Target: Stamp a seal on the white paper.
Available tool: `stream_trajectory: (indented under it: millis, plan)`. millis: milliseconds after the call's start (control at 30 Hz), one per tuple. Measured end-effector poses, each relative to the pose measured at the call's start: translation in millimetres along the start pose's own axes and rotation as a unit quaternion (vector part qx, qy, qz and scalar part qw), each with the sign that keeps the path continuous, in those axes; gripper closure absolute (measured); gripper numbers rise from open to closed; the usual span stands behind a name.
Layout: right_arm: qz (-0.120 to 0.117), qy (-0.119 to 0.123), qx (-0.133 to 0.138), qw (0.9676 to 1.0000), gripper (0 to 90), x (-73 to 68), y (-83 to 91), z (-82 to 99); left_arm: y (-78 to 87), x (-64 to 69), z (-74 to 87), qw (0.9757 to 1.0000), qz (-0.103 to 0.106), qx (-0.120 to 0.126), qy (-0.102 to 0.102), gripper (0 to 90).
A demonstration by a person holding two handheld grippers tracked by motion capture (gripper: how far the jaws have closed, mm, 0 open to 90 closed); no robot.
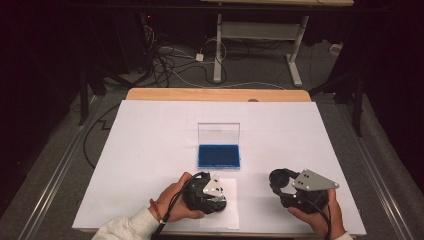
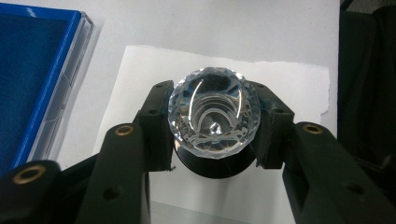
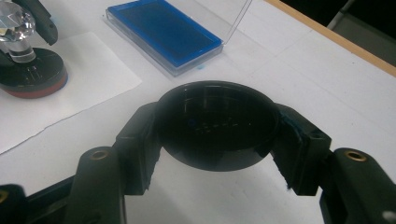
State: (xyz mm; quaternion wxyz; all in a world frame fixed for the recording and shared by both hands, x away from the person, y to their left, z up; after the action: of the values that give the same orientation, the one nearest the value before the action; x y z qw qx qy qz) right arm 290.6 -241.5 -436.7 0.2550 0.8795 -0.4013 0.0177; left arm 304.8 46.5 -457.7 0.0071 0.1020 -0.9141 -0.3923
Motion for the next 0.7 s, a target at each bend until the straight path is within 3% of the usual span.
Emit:
stream_trajectory:
  millis: [200, 433, 567, 700]
  plan:
    - [-0.001, 0.002, 0.001, 1.0000, 38.9, -0.6, -0.7, -0.5, -0.8, -1.9, 1.7, 0.9999, 0.007, 0.008, 0.008, 54.6]
    - [-0.002, 0.002, 0.000, 1.0000, 38.9, -1.7, -1.2, -0.5, -1.0, 0.2, 1.8, 1.0000, 0.001, 0.003, -0.002, 54.6]
    - [-0.002, 0.001, 0.000, 1.0000, 38.9, -1.2, -1.0, -0.3, -0.1, -6.1, 4.1, 0.9997, 0.017, 0.012, 0.013, 54.5]
    - [-0.002, 0.001, 0.000, 1.0000, 38.9, -1.0, -1.0, -0.4, -1.6, -4.2, 3.7, 0.9998, 0.013, 0.013, 0.012, 54.5]
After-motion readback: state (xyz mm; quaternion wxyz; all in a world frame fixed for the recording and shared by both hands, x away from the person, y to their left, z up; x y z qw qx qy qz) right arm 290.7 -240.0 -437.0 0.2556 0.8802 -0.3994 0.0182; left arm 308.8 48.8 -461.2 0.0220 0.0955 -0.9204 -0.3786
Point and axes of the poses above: each handheld gripper's, and its own axes: y roughly backward along the jaws, z roughly out of its underside, x roughly to its right, the point moved 2 cm from there along -y, roughly forward along the jaws, and after that the axes turned 9 degrees about x, right-handed, at the moved point
